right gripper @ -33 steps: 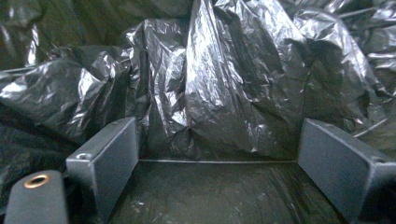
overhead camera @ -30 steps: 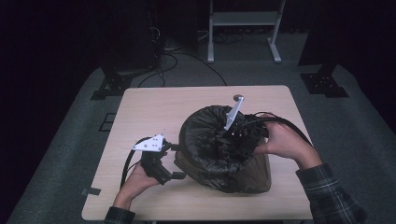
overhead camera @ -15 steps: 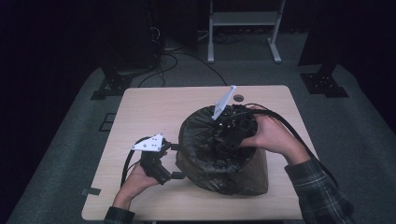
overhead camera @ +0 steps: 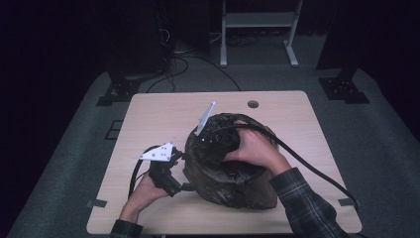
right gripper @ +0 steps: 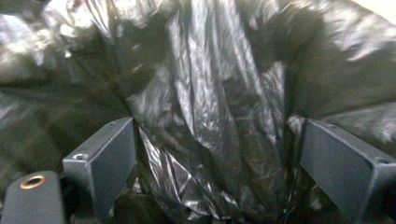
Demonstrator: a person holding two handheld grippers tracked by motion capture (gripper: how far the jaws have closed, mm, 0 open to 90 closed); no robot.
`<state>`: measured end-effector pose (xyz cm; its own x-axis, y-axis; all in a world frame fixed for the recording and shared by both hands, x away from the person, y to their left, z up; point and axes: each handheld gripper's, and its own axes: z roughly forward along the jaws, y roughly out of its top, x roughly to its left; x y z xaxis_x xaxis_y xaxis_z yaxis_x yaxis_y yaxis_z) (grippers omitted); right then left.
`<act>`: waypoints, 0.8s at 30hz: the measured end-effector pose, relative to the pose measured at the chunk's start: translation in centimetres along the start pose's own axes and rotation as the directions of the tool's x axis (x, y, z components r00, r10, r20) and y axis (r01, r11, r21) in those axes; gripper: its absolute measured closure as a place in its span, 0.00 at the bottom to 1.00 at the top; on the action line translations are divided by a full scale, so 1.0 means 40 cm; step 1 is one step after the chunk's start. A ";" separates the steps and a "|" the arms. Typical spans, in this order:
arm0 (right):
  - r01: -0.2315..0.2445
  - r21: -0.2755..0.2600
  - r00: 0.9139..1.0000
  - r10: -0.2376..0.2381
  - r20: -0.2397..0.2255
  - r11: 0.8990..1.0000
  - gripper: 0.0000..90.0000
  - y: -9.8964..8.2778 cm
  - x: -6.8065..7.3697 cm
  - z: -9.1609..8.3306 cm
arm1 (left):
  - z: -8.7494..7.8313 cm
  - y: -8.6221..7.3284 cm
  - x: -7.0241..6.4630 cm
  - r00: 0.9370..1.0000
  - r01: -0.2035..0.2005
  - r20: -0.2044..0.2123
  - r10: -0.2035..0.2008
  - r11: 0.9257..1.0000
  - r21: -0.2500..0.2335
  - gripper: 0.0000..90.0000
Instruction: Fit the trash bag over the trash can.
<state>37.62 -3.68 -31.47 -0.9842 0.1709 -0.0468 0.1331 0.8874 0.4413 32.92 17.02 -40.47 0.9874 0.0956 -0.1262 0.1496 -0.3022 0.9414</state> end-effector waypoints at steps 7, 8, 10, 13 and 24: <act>0.003 0.021 1.000 -0.003 0.013 1.000 0.11 0.002 0.007 0.012 | 0.001 -0.001 -0.001 1.000 0.003 0.002 -0.003 1.000 -0.005 0.00; 0.002 0.017 1.000 -0.003 0.023 1.000 0.11 0.000 0.007 -0.001 | 0.001 -0.001 -0.001 1.000 0.004 0.002 -0.004 1.000 -0.004 0.00; 0.000 0.006 0.999 0.000 0.042 1.000 0.11 -0.007 0.006 -0.028 | 0.000 -0.001 0.000 1.000 0.004 0.003 -0.004 1.000 -0.002 0.00; -0.012 0.000 0.997 0.012 0.070 1.000 0.11 -0.022 0.000 -0.064 | 0.000 -0.002 0.000 1.000 0.004 0.006 -0.004 1.000 -0.003 0.00; -0.133 0.006 0.981 0.130 0.146 0.991 0.11 -0.120 -0.066 -0.097 | 0.001 -0.004 0.004 1.000 0.005 0.000 -0.005 1.000 0.003 0.00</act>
<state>39.13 -10.04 -29.98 -0.9308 0.3457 -0.1188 0.2633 0.8594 0.4384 33.04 17.04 -40.64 0.9866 0.0972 -0.1313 0.1551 -0.3047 0.9397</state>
